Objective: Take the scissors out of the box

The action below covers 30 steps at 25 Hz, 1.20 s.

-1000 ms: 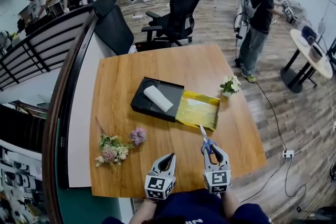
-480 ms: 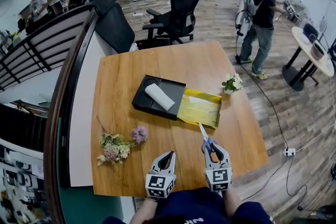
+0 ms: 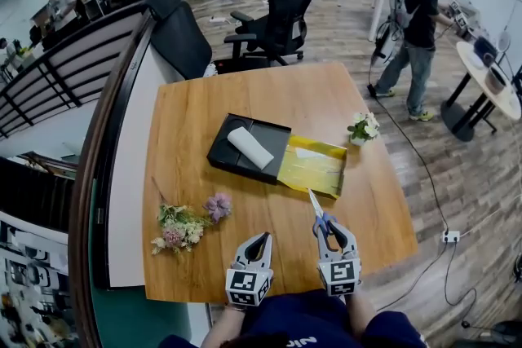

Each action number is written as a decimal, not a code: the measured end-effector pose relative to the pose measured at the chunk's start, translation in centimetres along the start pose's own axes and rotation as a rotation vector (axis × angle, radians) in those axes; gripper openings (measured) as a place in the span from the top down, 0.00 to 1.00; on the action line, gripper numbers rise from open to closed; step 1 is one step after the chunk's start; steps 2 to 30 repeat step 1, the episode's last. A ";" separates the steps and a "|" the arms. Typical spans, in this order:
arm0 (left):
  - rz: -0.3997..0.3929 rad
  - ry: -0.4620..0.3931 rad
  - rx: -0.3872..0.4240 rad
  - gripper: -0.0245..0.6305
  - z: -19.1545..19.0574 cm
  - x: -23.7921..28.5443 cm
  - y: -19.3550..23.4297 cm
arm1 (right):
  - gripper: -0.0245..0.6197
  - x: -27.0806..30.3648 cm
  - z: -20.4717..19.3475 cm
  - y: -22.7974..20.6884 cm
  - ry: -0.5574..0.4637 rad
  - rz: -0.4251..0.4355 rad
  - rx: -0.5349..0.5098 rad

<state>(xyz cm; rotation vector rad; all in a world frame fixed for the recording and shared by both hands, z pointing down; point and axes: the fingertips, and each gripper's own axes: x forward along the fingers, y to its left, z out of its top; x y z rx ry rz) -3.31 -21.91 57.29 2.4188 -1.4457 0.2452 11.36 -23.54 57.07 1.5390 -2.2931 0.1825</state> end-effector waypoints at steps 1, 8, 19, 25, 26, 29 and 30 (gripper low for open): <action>0.001 -0.001 -0.001 0.96 0.0 0.0 0.0 | 0.81 0.0 0.0 0.0 0.000 0.002 0.000; 0.001 -0.001 -0.001 0.96 0.0 0.0 0.0 | 0.81 0.0 0.0 0.0 0.000 0.002 0.000; 0.001 -0.001 -0.001 0.96 0.0 0.0 0.0 | 0.81 0.0 0.0 0.0 0.000 0.002 0.000; 0.001 -0.001 -0.001 0.96 0.0 0.0 0.0 | 0.81 0.0 0.0 0.0 0.000 0.002 0.000; 0.001 -0.001 -0.001 0.96 0.0 0.0 0.0 | 0.81 0.0 0.0 0.0 0.000 0.002 0.000; 0.001 -0.001 -0.001 0.96 0.0 0.0 0.0 | 0.81 0.0 0.0 0.0 0.000 0.002 0.000; 0.001 -0.001 -0.001 0.96 0.0 0.0 0.0 | 0.81 0.0 0.0 0.0 0.000 0.002 0.000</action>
